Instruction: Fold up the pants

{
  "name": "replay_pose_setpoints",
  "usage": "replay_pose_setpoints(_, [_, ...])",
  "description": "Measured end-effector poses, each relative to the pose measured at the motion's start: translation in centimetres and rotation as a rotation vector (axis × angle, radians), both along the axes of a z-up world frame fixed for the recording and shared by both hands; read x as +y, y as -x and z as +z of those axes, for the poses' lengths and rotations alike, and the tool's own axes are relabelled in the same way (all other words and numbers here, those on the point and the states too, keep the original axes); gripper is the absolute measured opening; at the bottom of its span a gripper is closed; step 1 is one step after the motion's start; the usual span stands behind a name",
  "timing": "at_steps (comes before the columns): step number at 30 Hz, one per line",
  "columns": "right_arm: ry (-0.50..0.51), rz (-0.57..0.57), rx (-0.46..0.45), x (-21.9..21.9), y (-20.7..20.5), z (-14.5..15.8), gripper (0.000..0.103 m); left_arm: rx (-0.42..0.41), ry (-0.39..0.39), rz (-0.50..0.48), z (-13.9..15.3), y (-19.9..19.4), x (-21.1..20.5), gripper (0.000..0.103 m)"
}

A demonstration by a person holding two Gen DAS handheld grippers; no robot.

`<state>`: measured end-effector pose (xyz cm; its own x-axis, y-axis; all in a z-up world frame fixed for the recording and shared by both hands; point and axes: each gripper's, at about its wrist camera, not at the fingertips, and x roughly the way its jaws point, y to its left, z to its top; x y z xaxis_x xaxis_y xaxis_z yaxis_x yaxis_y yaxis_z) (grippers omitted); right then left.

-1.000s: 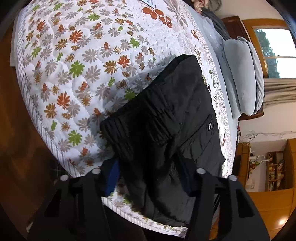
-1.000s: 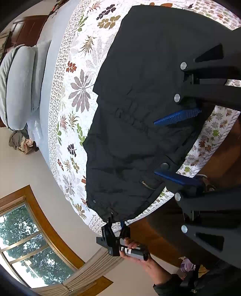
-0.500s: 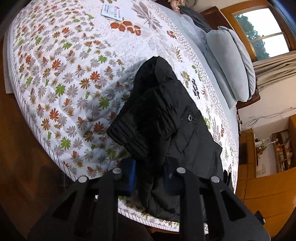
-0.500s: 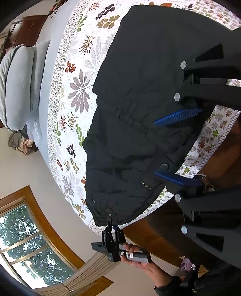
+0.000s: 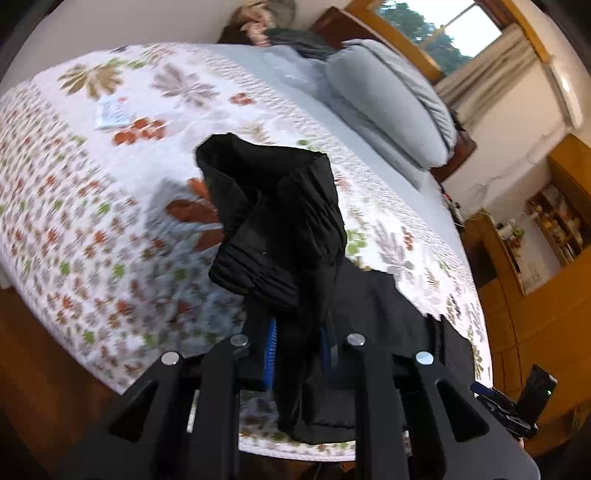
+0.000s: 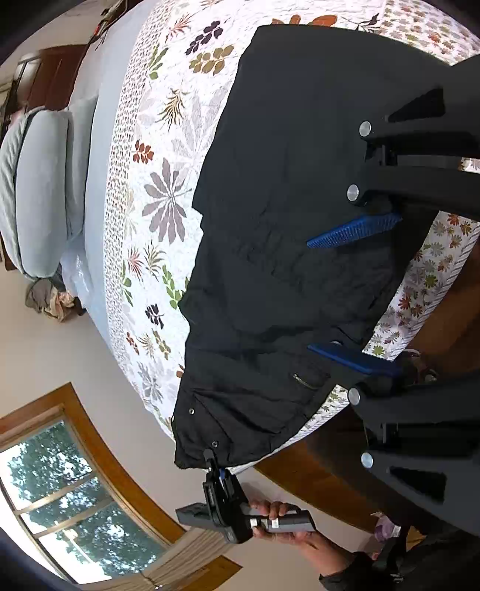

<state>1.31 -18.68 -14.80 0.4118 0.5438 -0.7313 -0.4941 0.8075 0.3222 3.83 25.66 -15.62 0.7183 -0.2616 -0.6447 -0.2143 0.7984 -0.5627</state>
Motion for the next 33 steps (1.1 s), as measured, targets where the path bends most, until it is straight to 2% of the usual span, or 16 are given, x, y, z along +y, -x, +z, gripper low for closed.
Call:
replay_pose_setpoints(5, [-0.066,-0.047,0.032,-1.7,-0.9,0.1,0.054,-0.074,-0.004,-0.087,1.9,-0.8,-3.1,0.016])
replay_pose_setpoints(9, [-0.141,-0.053,0.047,-2.1,-2.3,1.6,0.057,-0.105,-0.067,-0.179,3.0,-1.7,-6.6,0.016])
replay_pose_setpoints(16, [-0.279,0.038,0.059,0.7,-5.7,5.9,0.062,-0.138,-0.187,-0.344,3.4,-2.5,-12.9,0.016])
replay_pose_setpoints(19, [-0.300,0.070,0.085,2.2,-7.3,6.4,0.071,-0.139,-0.211,-0.412,2.7,-2.4,-15.1,0.016])
replay_pose_setpoints(23, [-0.357,0.094,0.149,3.6,-9.1,6.0,0.074,-0.132,-0.278,-0.499,1.6,-2.7,-18.0,0.016])
replay_pose_setpoints(24, [-0.371,0.100,0.175,3.8,-9.5,5.7,0.080,-0.125,-0.296,-0.525,1.1,-2.9,-18.9,0.016])
replay_pose_setpoints(27, [-0.395,0.110,0.263,4.7,-10.9,4.0,0.083,-0.103,-0.324,-0.581,-0.2,-3.3,-20.9,0.016])
replay_pose_setpoints(30, [-0.356,0.105,0.319,5.7,-11.8,2.1,0.085,-0.083,-0.326,-0.622,-1.3,-3.6,-22.2,0.016])
replay_pose_setpoints(33, [-0.357,0.117,0.362,6.4,-11.9,0.4,0.085,-0.073,-0.339,-0.647,-1.9,-3.6,-23.2,0.016])
